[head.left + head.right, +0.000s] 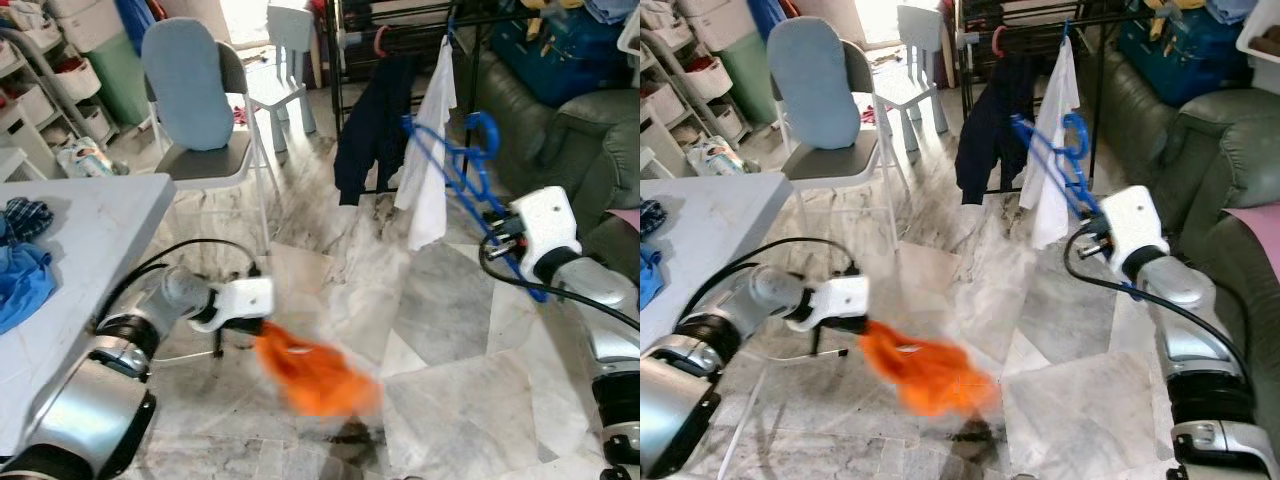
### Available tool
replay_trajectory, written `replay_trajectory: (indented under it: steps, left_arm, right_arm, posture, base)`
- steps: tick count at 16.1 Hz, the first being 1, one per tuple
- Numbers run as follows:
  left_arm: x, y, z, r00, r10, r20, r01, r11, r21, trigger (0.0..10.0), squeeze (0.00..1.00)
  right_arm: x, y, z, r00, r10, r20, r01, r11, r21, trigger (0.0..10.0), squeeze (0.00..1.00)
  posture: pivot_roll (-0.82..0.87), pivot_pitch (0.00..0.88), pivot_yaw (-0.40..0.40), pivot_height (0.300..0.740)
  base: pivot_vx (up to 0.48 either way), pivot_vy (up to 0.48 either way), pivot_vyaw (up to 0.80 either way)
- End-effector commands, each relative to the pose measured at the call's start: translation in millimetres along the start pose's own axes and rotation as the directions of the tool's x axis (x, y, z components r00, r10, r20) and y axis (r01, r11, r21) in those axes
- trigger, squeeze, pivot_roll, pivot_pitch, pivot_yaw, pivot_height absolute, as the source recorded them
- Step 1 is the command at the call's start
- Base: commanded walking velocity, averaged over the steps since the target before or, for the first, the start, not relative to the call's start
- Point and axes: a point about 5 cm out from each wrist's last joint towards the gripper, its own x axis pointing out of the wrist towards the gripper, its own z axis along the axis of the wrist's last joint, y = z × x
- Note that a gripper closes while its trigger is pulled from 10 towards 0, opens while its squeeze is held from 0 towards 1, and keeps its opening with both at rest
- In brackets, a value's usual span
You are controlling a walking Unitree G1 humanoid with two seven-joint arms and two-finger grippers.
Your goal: Hang hanger
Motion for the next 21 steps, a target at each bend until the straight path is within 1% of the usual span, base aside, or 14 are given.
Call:
replay_trajectory:
  steps: [1,2,3,4,5,6,8,9,11,12,15,18,19,21]
  left_arm:
    - [-12.3,29.2,16,0.979,0.202,0.010,-0.202,0.978,0.047,10.0,0.00]
    - [-14.7,36.1,22,0.964,0.265,0.028,-0.266,0.963,0.054,10.0,0.00]
    - [-19.9,48.8,33,0.921,0.383,0.070,-0.386,0.921,0.047,10.0,0.00]
    - [-25.8,61.5,50,0.852,0.504,0.144,-0.517,0.852,0.081,10.0,0.00]
    - [-27.7,65.4,60,0.820,0.540,0.189,-0.564,0.819,0.105,10.0,0.00]
    - [-28.9,67.5,66,0.799,0.559,0.221,-0.589,0.801,0.108,10.0,0.00]
    - [-28.3,70.3,72,0.791,0.566,0.231,-0.594,0.802,0.070,10.0,0.00]
    - [-30.2,74.6,74,0.769,0.594,0.236,-0.605,0.796,-0.035,10.0,0.00]
    - [-33.1,80.5,76,0.738,0.638,0.222,-0.618,0.770,-0.160,10.0,0.00]
    - [-34.8,83.0,78,0.723,0.653,0.224,-0.628,0.757,-0.182,10.0,0.00]
    - [-39.7,87.3,87,0.682,0.685,0.255,-0.686,0.720,-0.101,10.0,0.00]
    - [-39.5,88.6,84,0.661,0.718,0.217,-0.721,0.688,-0.077,10.0,0.00]
    - [-38.2,87.6,82,0.664,0.718,0.210,-0.720,0.689,-0.081,10.0,0.00]
    - [-36.9,86.3,81,0.666,0.716,0.209,-0.719,0.691,-0.077,10.0,0.00]
  right_arm:
    - [0.9,9.7,-1,1.000,0.022,0.003,-0.022,1.000,0.005,10.0,0.00]
    - [0.7,11.0,-1,1.000,0.025,0.003,-0.025,1.000,0.006,10.0,0.00]
    - [0.5,12.1,-2,1.000,0.029,0.001,-0.029,1.000,0.008,10.0,0.00]
    - [0.7,10.5,-1,0.999,0.033,0.002,-0.033,0.999,0.006,10.0,0.00]
    - [1.1,8.9,0,0.999,0.033,0.004,-0.033,0.999,0.005,10.0,0.00]
    - [1.5,8.0,2,0.999,0.034,0.006,-0.034,0.999,0.005,10.0,0.00]
    - [0.2,10.6,4,0.997,0.080,0.020,-0.081,0.996,0.024,10.0,0.00]
    - [-4.0,20.6,9,0.983,0.172,0.062,-0.174,0.984,0.040,10.0,0.00]
    - [-10.1,32.2,13,0.957,0.275,0.090,-0.281,0.957,0.067,10.0,0.00]
    - [-14.1,37.7,11,0.938,0.338,0.079,-0.343,0.937,0.059,10.0,0.00]
    - [-31.7,41.5,0,0.890,0.457,-0.003,-0.456,0.889,0.035,10.0,0.00]
    - [-47.5,21.1,-6,0.889,0.451,-0.078,-0.451,0.892,0.009,10.0,0.00]
    - [-53.9,10.6,-5,0.890,0.444,-0.103,-0.447,0.894,-0.007,10.0,0.00]
    - [-63.8,-0.2,-2,0.884,0.453,-0.117,-0.457,0.889,-0.011,10.0,0.00]
  posture:
    - [-0.20,0.000,0.114,0.740]
    - [-0.20,0.000,0.114,0.740]
    - [-0.20,0.000,0.114,0.740]
    - [-0.20,0.000,0.112,0.740]
    - [-0.20,0.000,0.113,0.740]
    - [-0.20,0.000,0.113,0.740]
    - [-0.20,0.000,0.117,0.740]
    - [-0.20,0.000,0.121,0.740]
    - [-0.19,0.000,0.127,0.740]
    - [-0.19,0.000,0.127,0.740]
    - [-0.19,0.000,0.136,0.740]
    - [-0.20,0.000,0.149,0.740]
    - [-0.21,0.000,0.154,0.740]
    - [-0.21,0.000,0.165,0.740]
  base:
    - [0.000,0.000,0.00]
    - [0.000,0.000,0.00]
    - [0.000,0.000,0.00]
    - [0.000,0.000,0.00]
    - [0.000,0.000,0.00]
    - [0.000,0.000,0.00]
    - [0.000,0.000,0.00]
    - [0.000,0.000,0.00]
    - [0.000,0.000,0.00]
    - [0.000,0.000,0.00]
    - [0.000,0.000,0.00]
    - [0.000,0.000,0.00]
    - [0.000,0.000,0.00]
    - [0.000,0.000,0.00]
